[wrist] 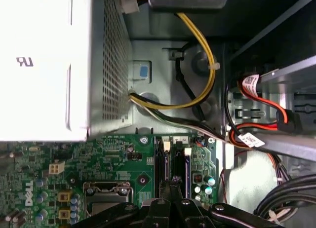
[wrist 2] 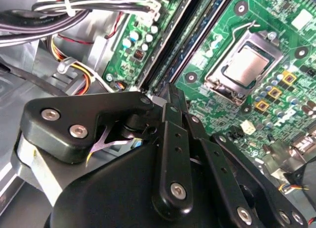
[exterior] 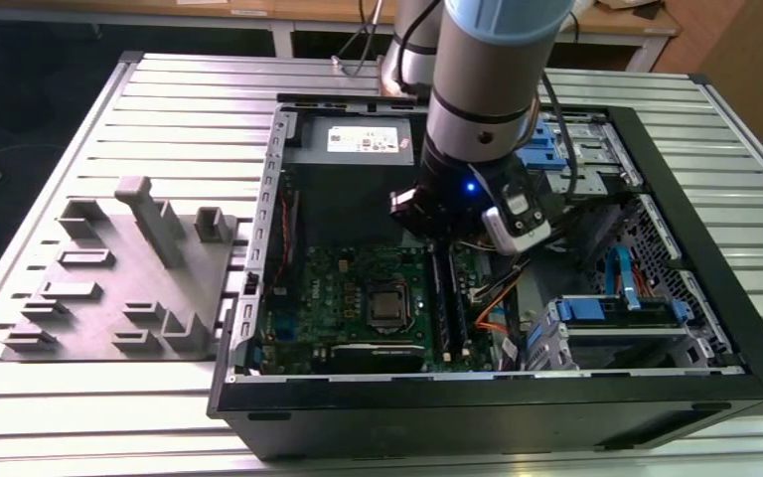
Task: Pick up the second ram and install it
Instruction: 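Press down the second ram until it locks into place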
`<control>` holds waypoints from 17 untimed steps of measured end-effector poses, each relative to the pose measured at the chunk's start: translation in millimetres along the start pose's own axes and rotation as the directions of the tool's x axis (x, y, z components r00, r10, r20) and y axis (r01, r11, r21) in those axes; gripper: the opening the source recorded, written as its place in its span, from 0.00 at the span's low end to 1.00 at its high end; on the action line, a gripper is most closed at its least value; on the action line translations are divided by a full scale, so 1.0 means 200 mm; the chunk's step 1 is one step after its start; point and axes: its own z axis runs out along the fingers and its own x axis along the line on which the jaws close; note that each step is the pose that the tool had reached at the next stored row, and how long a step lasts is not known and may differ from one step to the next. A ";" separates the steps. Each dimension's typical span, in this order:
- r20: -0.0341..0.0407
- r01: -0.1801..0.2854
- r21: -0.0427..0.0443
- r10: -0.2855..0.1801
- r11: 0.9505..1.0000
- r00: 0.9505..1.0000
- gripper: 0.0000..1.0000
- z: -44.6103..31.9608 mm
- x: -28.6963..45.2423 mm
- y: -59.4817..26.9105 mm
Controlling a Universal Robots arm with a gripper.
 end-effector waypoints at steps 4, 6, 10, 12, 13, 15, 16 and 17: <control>0.000 0.000 0.000 0.000 1.000 1.000 0.07 0.002 0.000 0.015; 0.000 0.000 0.000 0.000 1.000 1.000 0.07 0.002 0.000 0.015; 0.000 0.000 0.000 0.000 1.000 1.000 0.07 0.016 0.001 0.015; 0.000 0.000 0.000 0.000 1.000 1.000 0.07 0.029 0.001 0.015; 0.000 0.000 0.000 0.000 1.000 1.000 0.07 0.031 0.001 0.015; 0.000 0.000 0.000 0.000 1.000 1.000 0.07 0.033 0.002 0.020; 0.000 0.000 0.000 0.000 1.000 1.000 0.07 0.034 0.002 0.025; 0.000 0.000 0.000 0.000 1.000 1.000 0.07 0.036 0.002 0.031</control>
